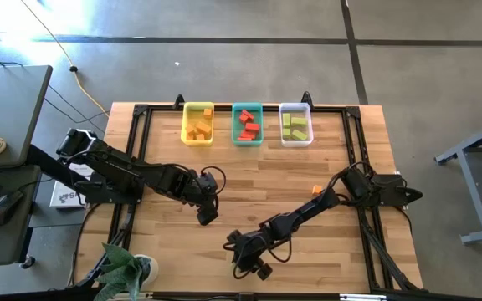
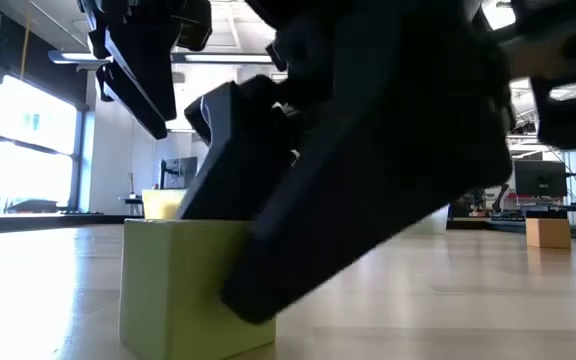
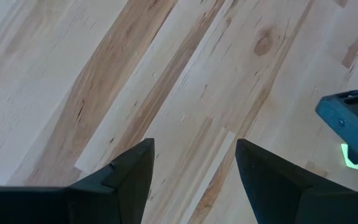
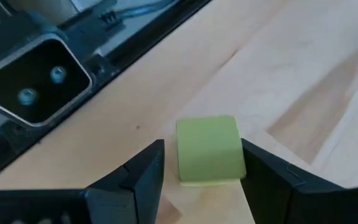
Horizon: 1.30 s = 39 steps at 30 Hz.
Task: Sort & place blocks by color
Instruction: Put the light green block into the white bin
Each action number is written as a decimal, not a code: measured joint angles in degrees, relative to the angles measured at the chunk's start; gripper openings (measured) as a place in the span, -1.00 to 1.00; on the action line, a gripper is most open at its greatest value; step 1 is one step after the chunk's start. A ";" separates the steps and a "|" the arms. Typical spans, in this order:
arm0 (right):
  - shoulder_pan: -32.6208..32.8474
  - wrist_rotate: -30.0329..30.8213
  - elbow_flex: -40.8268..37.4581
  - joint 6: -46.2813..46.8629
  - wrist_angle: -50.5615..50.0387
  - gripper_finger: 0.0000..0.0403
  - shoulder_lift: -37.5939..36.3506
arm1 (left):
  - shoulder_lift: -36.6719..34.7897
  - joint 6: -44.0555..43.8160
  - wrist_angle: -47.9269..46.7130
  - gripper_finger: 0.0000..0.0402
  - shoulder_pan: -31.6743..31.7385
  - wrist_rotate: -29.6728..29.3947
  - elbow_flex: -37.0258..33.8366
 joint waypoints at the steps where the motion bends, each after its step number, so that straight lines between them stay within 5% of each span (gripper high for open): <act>1: 0.00 -0.09 0.00 0.09 0.21 -0.09 -0.02 | 0.00 0.00 0.04 0.06 0.00 0.00 0.00; 10: 0.01 -0.04 0.52 1.52 1.00 -0.48 -0.13 | 0.00 -0.09 0.04 0.06 0.00 0.01 0.00; 19: -0.37 1.05 0.57 6.48 -1.72 -0.50 -0.98 | 0.00 0.09 0.03 0.06 0.00 -0.01 0.00; 39: -3.55 26.47 0.48 19.06 -26.95 -0.50 -12.21 | 0.00 15.03 -0.61 0.06 2.28 -16.88 0.00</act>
